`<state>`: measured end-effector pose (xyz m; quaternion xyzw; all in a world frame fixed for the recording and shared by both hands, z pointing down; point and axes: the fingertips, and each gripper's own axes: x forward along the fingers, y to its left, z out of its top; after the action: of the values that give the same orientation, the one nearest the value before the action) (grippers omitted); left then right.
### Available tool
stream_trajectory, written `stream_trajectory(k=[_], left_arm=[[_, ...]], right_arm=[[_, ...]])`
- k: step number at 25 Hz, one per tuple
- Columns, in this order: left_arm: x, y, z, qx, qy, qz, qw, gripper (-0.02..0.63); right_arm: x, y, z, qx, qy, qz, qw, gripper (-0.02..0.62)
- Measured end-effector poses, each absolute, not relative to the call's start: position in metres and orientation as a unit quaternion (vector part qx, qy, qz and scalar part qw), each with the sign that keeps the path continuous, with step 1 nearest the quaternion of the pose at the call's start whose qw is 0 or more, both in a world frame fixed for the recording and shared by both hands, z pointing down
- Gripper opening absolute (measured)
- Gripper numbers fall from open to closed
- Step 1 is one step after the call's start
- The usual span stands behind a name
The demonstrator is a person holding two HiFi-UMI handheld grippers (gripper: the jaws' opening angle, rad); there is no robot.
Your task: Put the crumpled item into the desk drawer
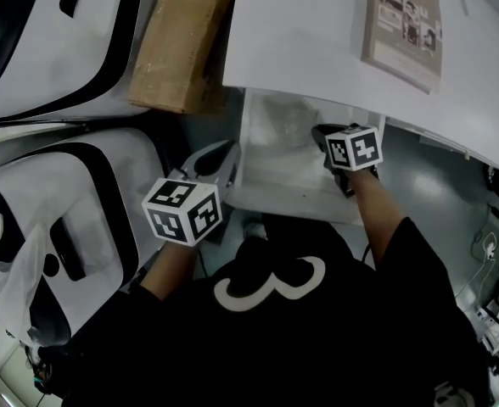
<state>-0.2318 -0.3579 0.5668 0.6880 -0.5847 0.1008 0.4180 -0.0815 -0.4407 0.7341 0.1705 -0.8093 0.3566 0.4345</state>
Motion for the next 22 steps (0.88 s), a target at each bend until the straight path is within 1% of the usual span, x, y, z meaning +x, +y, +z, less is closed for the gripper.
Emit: stream_trajectory(k=[5, 9, 10, 14, 17, 22], left_arm=[[-0.237, -0.358, 0.57, 0.685, -0.588, 0.102, 0.418, 0.011], [-0.241, -0.358, 0.57, 0.68, -0.593, 0.098, 0.42, 0.011], [-0.241, -0.358, 0.569, 0.68, -0.593, 0.097, 0.421, 0.011], [-0.237, -0.356, 0.566, 0.683, -0.591, 0.1, 0.418, 0.011], [-0.236, -0.355, 0.564, 0.685, -0.591, 0.1, 0.414, 0.011], [-0.23, -0.35, 0.556, 0.693, -0.587, 0.097, 0.407, 0.011]], right_arm=[[-0.079, -0.44, 0.747, 0.173, -0.802, 0.368, 0.438, 0.046], [-0.078, -0.441, 0.75, 0.177, -0.799, 0.372, 0.438, 0.076], [-0.079, -0.441, 0.75, 0.178, -0.799, 0.37, 0.439, 0.105], [-0.074, -0.44, 0.748, 0.181, -0.797, 0.369, 0.442, 0.184], [-0.07, -0.441, 0.74, 0.188, -0.798, 0.371, 0.435, 0.216], [-0.067, -0.444, 0.711, 0.195, -0.815, 0.355, 0.415, 0.218]])
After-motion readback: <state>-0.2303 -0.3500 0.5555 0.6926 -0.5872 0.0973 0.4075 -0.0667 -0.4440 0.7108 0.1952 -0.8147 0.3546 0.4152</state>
